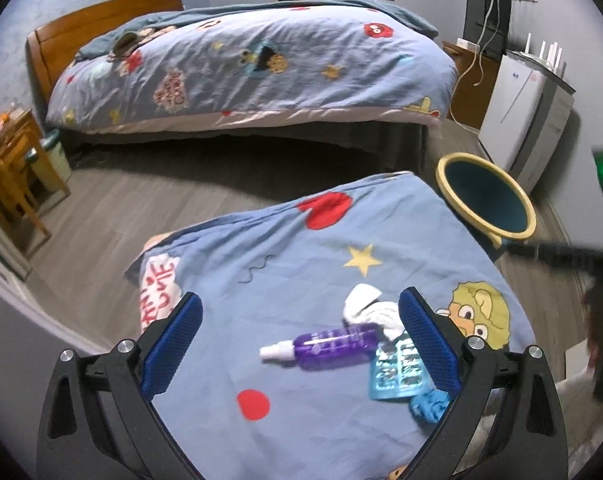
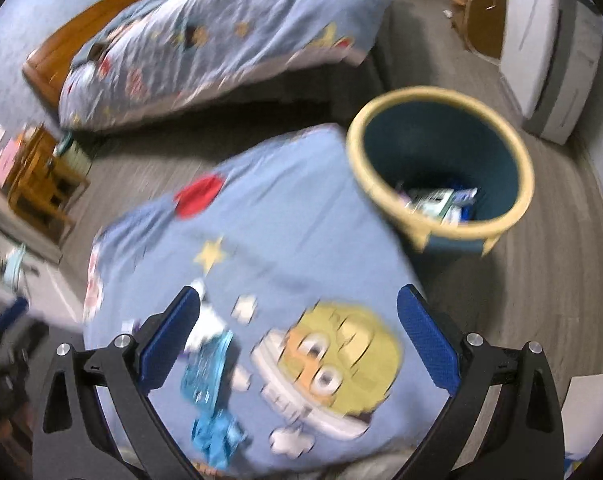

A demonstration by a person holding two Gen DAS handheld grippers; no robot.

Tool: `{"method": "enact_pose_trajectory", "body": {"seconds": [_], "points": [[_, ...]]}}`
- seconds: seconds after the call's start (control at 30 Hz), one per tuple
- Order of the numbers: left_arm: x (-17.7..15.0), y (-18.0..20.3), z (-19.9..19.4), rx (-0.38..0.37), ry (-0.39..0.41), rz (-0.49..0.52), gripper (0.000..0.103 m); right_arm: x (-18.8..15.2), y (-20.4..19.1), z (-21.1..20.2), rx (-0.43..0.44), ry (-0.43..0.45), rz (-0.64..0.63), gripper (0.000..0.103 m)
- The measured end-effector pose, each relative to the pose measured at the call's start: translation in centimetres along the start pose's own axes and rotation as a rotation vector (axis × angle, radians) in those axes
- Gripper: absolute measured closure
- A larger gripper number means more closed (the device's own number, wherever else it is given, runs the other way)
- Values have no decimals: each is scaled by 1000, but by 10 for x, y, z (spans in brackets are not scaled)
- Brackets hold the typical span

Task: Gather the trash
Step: 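Return both tools to the remaining trash on the cushion, then grasp the blue glove with right tool while left tool grasps the white tissue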

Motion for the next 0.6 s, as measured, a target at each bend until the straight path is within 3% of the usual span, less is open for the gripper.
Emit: {"method": "enact_pose_trajectory", "body": {"seconds": [0.37, 0.43, 0.53, 0.6], "points": [[1, -14, -6, -9, 14, -36, 6, -113, -66, 15, 31, -162, -174, 8], [2, -13, -6, -15, 15, -33, 6, -126, -74, 23, 40, -199, -213, 14], [1, -11, -6, -20, 14, -24, 6, -139, -82, 33, 35, -241, -271, 37], [0, -10, -6, -18, 12, -15, 6, -145, -85, 37, 40, -273, -293, 66]]}}
Point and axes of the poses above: each gripper's, at about its wrist camera, not at the fingertips, and z roughly the way its jaws point, y to its right, x to its top, the point moved 4 cm from there along z, roughly the way its jaws point, and after that the axes turned 9 degrees about y, right-handed, at the moved point
